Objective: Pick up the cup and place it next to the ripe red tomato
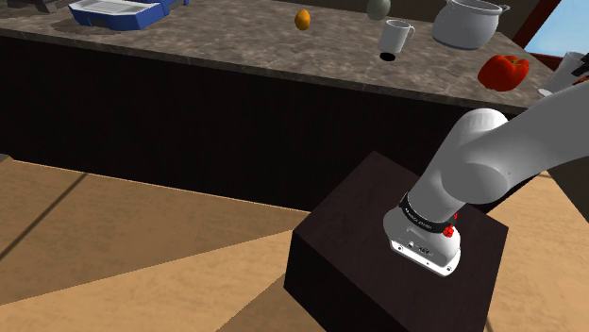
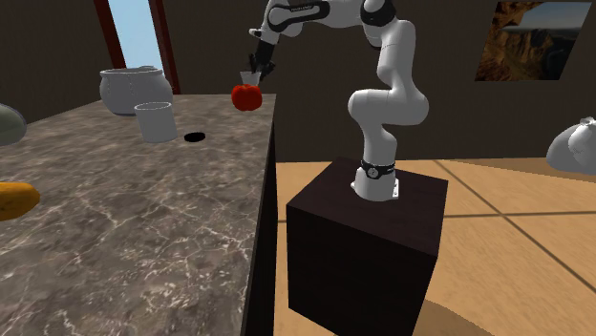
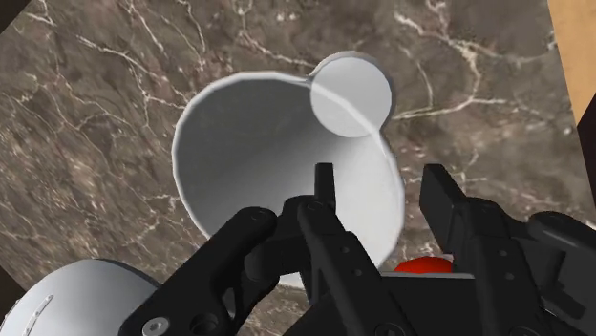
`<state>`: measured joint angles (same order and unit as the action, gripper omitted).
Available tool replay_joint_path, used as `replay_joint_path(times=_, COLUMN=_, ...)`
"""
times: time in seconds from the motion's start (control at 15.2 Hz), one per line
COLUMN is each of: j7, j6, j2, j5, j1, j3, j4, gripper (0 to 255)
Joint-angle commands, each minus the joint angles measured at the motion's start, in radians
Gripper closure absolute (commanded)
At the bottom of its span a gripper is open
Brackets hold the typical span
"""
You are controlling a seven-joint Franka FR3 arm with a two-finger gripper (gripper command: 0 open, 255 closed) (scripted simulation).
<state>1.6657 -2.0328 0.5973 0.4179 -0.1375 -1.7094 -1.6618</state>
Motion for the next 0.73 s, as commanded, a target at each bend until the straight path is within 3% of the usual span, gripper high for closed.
replay_joint_path(times=0.0, j7=0.000, j6=0.000, j2=0.000, j5=0.000, j1=0.000, j3=0.000, j4=0.000, gripper=0)
replay_joint_path(times=0.26, j7=0.000, j6=0.000, j2=0.000, j5=0.000, j1=0.000, j3=0.000, j4=0.000, gripper=0)
replay_joint_path(times=0.53, j7=0.027, j6=0.100, j2=-0.034, j5=-0.043, j1=0.060, j3=0.068, j4=0.065, gripper=0)
replay_joint_path(times=0.66, j7=0.027, j6=0.100, j2=-0.034, j5=-0.042, j1=0.060, j3=0.068, j4=0.065, gripper=0)
